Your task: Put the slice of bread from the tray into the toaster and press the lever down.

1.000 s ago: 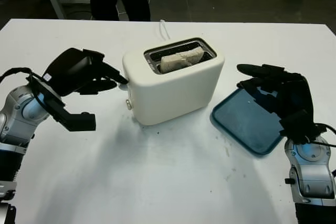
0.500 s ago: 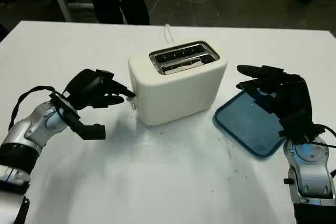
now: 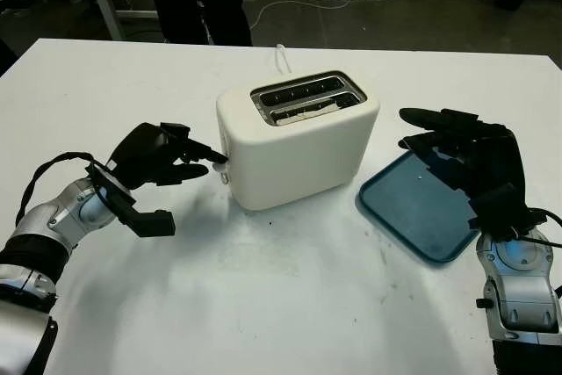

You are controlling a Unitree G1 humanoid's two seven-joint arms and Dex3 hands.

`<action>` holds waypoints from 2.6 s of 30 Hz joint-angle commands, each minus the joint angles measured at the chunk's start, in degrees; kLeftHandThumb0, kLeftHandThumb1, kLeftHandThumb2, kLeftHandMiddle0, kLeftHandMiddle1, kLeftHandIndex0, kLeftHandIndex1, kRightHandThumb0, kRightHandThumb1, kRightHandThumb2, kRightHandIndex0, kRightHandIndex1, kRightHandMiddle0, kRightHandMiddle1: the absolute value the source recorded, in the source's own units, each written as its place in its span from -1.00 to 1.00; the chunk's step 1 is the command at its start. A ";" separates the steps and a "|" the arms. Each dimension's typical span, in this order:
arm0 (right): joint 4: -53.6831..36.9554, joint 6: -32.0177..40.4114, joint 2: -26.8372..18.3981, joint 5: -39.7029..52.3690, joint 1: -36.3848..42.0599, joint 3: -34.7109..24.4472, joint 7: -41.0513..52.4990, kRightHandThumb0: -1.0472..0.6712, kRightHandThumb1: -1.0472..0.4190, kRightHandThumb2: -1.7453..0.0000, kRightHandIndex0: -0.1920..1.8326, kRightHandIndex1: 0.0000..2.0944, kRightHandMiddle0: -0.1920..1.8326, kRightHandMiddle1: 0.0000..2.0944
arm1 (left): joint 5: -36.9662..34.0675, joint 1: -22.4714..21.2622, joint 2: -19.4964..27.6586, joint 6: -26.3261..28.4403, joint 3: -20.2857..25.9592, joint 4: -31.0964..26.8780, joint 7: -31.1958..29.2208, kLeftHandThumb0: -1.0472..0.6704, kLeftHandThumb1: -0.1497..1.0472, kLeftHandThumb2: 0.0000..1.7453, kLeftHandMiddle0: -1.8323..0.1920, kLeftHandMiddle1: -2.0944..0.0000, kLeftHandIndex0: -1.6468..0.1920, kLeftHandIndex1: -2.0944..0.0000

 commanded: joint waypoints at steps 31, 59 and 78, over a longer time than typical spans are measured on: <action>-2.40 1.42 -3.26 -0.94 -0.71 0.30 2.54 -0.30 -0.83 0.85 0.10 -0.36 0.22 -1.00 | 9.93 -2.43 -7.46 9.03 -20.98 6.97 -15.52 -0.12 0.79 -0.83 0.18 -0.03 -0.37 0.93; -1.60 1.45 -2.43 -0.45 -1.05 0.49 2.89 -0.35 -0.83 0.85 0.04 -0.23 0.25 -1.00 | 5.47 6.74 -11.48 21.57 -23.36 -4.02 -14.10 -0.11 0.78 -0.81 0.18 -0.04 -0.40 0.93; -0.64 1.53 -0.84 0.13 -0.59 0.87 2.24 -0.37 -0.83 0.85 0.06 -0.37 0.22 -1.00 | -8.24 14.33 -6.85 19.37 -5.56 -18.45 0.29 -0.12 0.79 -0.71 0.22 -0.56 -0.34 0.82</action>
